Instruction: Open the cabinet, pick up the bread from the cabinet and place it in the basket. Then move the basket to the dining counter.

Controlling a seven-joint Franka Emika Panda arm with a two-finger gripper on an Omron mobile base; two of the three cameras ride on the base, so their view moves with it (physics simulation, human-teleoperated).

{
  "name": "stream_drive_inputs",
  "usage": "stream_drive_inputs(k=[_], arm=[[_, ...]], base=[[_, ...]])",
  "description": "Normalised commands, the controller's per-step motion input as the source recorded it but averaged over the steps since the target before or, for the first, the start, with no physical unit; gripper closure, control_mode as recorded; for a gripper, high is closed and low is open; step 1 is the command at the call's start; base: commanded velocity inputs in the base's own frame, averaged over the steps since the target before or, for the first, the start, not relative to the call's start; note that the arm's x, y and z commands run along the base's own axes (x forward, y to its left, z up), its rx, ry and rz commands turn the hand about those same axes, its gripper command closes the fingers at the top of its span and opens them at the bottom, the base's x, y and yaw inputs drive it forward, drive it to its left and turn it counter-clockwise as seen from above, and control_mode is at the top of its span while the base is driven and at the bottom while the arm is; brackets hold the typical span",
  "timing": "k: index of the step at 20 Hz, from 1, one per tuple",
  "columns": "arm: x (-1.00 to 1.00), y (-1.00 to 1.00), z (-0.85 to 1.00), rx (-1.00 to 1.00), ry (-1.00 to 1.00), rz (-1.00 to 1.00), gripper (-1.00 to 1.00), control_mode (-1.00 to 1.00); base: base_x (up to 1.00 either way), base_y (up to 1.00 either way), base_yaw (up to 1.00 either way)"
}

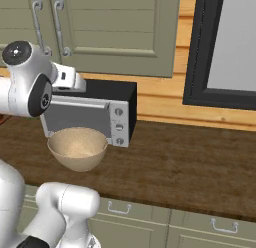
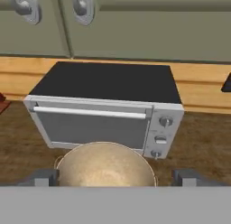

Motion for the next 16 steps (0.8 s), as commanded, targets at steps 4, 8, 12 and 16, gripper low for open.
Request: stream_drive_inputs(k=[4, 8, 12, 16], arm=[[-0.06, 0.19, 0.93, 0.00, -0.37, 0.00, -1.00, -1.00], [0.01, 0.28, 0.76, 0.00, -0.26, -0.02, -1.00, -1.00], [0.18, 0.33, 0.33, -0.06, -0.10, -0.10, -1.00, -1.00], [0.41, 0.10, 0.17, -0.01, -0.02, -0.04, -1.00, -1.00]], base=[[0.00, 0.00, 0.00], [0.00, 0.00, 0.00], [0.00, 0.00, 0.00], [0.00, 0.00, 0.00]])
